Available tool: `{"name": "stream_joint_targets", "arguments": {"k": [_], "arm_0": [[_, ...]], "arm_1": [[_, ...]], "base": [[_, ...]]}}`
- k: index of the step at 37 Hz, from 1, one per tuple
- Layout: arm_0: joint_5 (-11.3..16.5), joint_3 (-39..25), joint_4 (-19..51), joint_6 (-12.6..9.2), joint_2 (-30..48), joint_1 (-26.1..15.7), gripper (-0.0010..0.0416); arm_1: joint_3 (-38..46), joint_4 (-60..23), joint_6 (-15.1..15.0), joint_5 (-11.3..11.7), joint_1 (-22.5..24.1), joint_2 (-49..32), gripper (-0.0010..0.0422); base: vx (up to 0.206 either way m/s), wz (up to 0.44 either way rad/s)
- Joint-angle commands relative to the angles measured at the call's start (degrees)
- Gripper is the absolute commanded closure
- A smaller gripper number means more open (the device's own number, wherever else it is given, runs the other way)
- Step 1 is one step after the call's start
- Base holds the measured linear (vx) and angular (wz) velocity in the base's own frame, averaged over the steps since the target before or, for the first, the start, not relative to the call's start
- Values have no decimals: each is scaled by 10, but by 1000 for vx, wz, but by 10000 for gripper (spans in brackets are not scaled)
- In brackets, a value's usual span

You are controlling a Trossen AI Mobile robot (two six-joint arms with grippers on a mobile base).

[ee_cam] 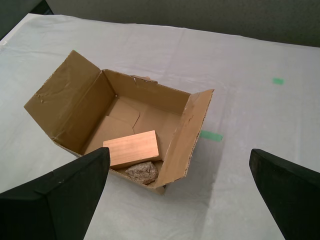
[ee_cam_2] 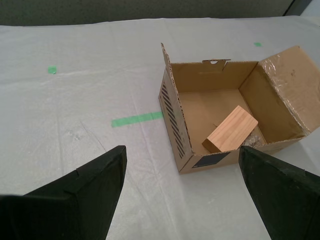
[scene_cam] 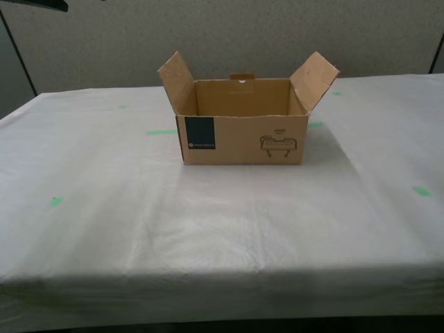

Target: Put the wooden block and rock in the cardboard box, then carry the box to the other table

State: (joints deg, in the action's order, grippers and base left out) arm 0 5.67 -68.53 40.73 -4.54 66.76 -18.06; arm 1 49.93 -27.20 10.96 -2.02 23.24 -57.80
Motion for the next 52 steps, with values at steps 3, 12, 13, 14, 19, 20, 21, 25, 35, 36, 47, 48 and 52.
{"name": "stream_joint_targets", "arguments": {"k": [3,12,13,14,19,20,21,25,35,36,47,48,52], "arm_0": [[-2,-1,0,1,0,0,16],[-2,-1,0,1,0,0,16],[-2,-1,0,1,0,0,16],[-2,-1,0,1,0,0,16],[-2,-1,0,1,0,0,16],[-2,-1,0,1,0,0,16],[-2,-1,0,1,0,0,16],[-2,-1,0,1,0,0,16],[-2,-1,0,1,0,0,16],[-2,-1,0,1,0,0,16],[-2,-1,0,1,0,0,16],[-2,-1,0,1,0,0,16],[-2,-1,0,1,0,0,16]], "arm_1": [[0,2,-1,1,0,0,108],[0,2,-1,1,0,0,108],[0,2,-1,1,0,0,108],[0,2,-1,1,0,0,108],[0,2,-1,1,0,0,108],[0,2,-1,1,0,0,108],[0,2,-1,1,0,0,108],[0,2,-1,1,0,0,108],[0,2,-1,1,0,0,108],[0,2,-1,1,0,0,108],[0,2,-1,1,0,0,108],[0,2,-1,1,0,0,108],[0,2,-1,1,0,0,108]], "base": [[0,0],[0,0],[0,0],[0,0],[0,0],[0,0],[0,0],[0,0],[0,0],[0,0],[0,0],[0,0],[0,0]]}}
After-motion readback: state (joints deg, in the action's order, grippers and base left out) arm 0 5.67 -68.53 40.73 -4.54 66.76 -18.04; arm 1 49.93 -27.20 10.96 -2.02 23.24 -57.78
